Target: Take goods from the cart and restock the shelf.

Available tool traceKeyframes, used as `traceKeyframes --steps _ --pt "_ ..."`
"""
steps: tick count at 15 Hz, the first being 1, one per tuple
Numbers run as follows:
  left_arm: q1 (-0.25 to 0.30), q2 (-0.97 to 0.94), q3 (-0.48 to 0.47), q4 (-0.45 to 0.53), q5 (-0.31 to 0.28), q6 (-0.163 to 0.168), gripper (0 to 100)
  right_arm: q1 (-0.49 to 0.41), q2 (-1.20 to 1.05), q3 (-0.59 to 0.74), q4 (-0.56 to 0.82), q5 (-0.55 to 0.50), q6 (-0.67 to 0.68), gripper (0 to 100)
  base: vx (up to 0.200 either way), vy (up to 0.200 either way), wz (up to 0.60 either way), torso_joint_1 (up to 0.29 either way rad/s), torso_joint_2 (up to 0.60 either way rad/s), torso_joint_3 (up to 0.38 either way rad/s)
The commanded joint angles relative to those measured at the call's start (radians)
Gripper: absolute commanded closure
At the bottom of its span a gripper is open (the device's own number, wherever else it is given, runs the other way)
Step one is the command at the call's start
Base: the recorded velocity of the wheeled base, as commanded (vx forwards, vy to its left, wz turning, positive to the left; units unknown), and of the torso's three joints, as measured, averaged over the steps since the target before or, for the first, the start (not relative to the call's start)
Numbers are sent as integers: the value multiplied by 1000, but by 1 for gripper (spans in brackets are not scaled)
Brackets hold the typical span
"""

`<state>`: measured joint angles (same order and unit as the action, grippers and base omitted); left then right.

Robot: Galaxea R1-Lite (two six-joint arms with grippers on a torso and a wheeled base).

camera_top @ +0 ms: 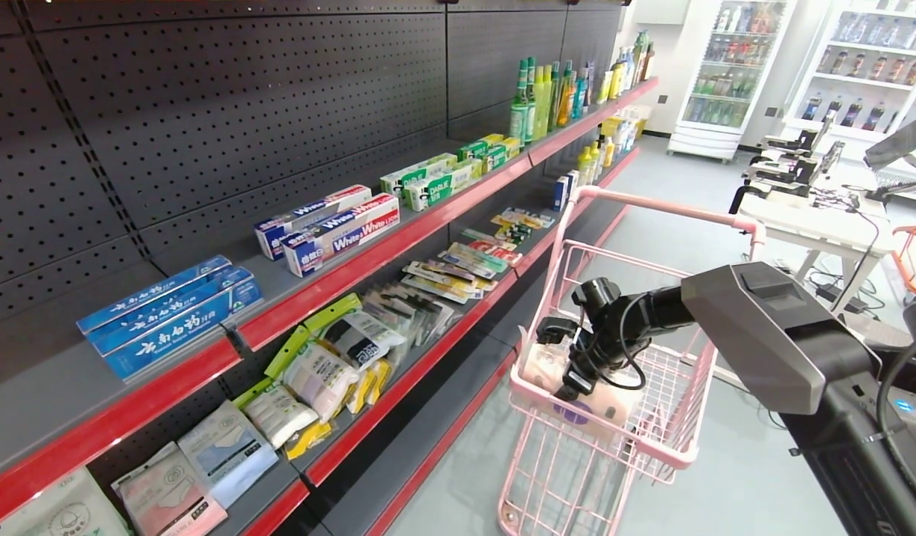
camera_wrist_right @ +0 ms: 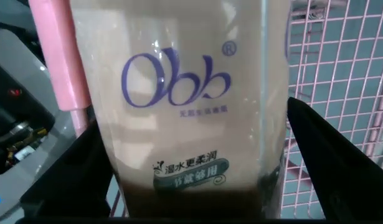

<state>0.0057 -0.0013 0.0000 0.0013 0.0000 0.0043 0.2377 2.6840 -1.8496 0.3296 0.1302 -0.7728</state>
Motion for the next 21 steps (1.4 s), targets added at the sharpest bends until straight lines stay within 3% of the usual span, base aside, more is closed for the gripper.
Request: traceKeyframes --steps 1,4,5,10,21 --pt "0 1 0 0 0 0 0 5 14 -19 31 -21 -23 0 0 0 0 0 0 0" --pt "0 1 0 0 0 0 0 5 25 -46 69 -26 -37 0 0 0 0 0 0 0" --pt "0 1 0 0 0 0 0 5 28 -53 77 -24 -37 100 0 0 0 0 0 0" --pt "0 1 0 0 0 0 0 2 34 -63 98 -23 -31 100 0 0 0 0 0 0" --pt "0 1 0 0 0 0 0 -92 -161 113 230 -139 15 100 0 0 0 0 0 0"
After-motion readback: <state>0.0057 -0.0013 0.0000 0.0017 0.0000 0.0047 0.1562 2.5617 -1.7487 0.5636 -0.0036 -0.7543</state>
